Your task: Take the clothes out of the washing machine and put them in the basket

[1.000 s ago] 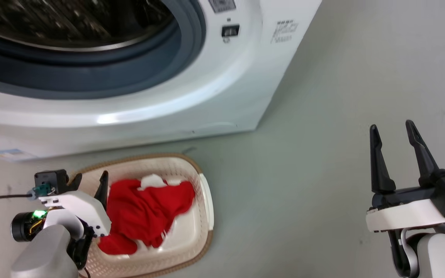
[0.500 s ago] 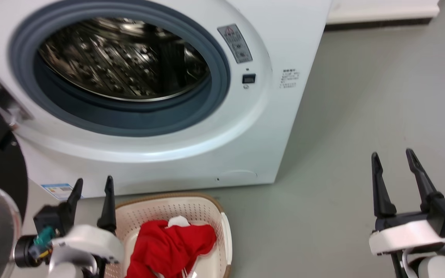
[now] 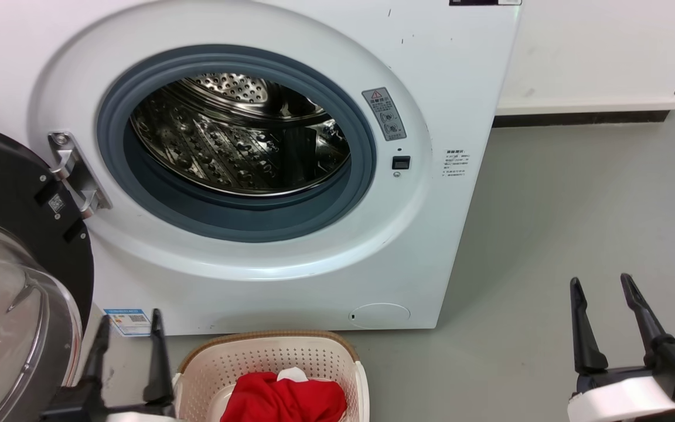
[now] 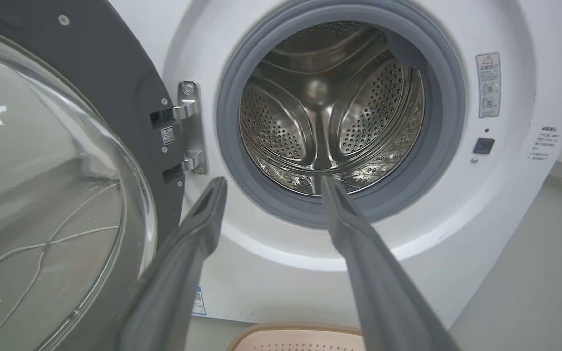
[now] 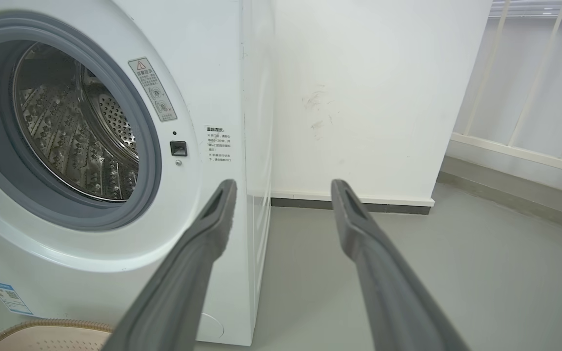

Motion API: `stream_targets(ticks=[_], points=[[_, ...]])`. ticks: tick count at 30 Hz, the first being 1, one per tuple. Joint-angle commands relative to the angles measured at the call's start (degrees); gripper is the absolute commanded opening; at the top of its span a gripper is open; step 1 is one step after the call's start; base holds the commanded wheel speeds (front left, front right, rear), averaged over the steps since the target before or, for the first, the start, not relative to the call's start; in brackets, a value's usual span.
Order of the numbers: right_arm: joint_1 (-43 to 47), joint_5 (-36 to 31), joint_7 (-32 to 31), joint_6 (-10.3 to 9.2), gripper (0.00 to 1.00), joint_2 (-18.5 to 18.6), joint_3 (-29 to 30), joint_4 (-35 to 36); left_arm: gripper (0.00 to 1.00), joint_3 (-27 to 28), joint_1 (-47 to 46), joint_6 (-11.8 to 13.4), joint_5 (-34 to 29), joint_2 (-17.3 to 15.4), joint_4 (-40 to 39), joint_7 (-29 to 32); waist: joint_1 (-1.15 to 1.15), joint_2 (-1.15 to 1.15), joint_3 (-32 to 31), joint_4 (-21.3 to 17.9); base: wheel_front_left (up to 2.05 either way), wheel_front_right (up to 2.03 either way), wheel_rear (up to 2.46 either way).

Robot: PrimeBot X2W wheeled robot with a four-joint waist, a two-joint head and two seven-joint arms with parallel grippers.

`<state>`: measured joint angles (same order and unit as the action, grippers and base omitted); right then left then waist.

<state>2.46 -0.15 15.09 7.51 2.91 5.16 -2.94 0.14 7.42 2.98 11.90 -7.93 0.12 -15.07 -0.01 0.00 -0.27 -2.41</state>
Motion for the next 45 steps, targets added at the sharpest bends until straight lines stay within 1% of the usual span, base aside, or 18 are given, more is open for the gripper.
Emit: stream_targets(ticks=[1, 6, 10, 16, 25, 28, 29, 34, 36, 37, 45], points=[[1.10, 0.47, 0.11, -0.04, 1.00, -0.02, 0.19, 0.48, 1.00, 1.43, 1.15, -0.53, -1.22, 0.57, -1.72, -0.15, 0.01, 0.00, -0.35, 0.12, 0.00, 0.00, 0.00], [2.80, 1.23, 0.11, -0.04, 1.00, -0.03, 0.07, 0.71, 1.00, 3.66, 2.78, -2.05, -4.53, 1.89, -4.13, -0.15, 0.01, 0.00, -0.59, 0.08, 0.00, 0.00, 0.00], [2.99, 2.56, 0.11, -0.04, 1.00, -0.03, 0.19, 0.15, 1.00, 3.59, 3.26, -3.19, -6.86, 2.45, -3.17, -0.15, 0.01, 0.00, -0.69, -0.03, 0.00, 0.00, 0.00], [2.19, 2.71, 0.11, -0.04, 1.00, -0.03, -0.19, 0.15, 1.00, 3.38, 2.01, -4.11, -8.76, 2.87, -1.39, -0.15, 0.01, 0.00, -0.75, -0.23, 0.00, 0.00, 0.00], [1.45, 2.85, 0.11, -0.04, 1.00, -0.03, -0.80, -0.39, 1.00, 3.48, 1.39, -6.00, -8.22, 3.52, 1.42, -0.15, 0.01, 0.00, -0.42, -1.06, 0.00, 0.00, 0.00], [1.21, 2.95, 0.11, -0.04, 1.00, -0.03, -0.94, -0.49, 1.00, 3.80, 0.94, -6.59, -7.70, 3.77, 1.03, -0.15, 0.01, 0.00, -0.33, -1.24, 0.00, 0.00, 0.00], [2.09, 2.76, 0.00, 0.00, 0.00, -0.02, -0.92, -0.46, 0.00, 3.74, 1.45, -6.53, -7.90, 3.61, 1.16, 0.00, 0.02, 0.00, -0.33, -1.24, 0.00, 0.00, 0.00], [3.05, 3.08, -0.13, 0.01, 0.00, -0.19, -0.99, -2.46, 0.00, 3.74, 2.00, -6.52, -7.62, 3.88, 3.49, 0.44, 0.02, 0.00, -0.32, -1.25, 0.00, 0.00, 0.00], [2.77, 5.68, -0.63, 0.01, 0.00, -0.16, -1.04, -2.62, 0.00, 4.14, 1.24, -6.64, -5.24, 3.91, 4.14, 1.31, 0.02, 0.00, -0.31, -1.19, 0.00, 0.00, 0.00], [2.45, 8.25, -1.19, 0.01, 0.00, -0.09, -1.03, -2.84, 0.00, 4.32, 0.71, -6.75, -2.82, 3.94, 4.52, 2.01, 0.02, 0.00, -0.30, -1.13, 0.00, 0.00, 0.00], [1.08, 17.92, -3.27, 0.01, 0.00, 0.17, -1.02, -3.77, 0.00, 4.37, -0.77, -7.17, 6.56, 4.05, 5.32, 4.04, 0.02, 0.00, -0.25, -0.90, 0.00, 0.00, 0.00]])
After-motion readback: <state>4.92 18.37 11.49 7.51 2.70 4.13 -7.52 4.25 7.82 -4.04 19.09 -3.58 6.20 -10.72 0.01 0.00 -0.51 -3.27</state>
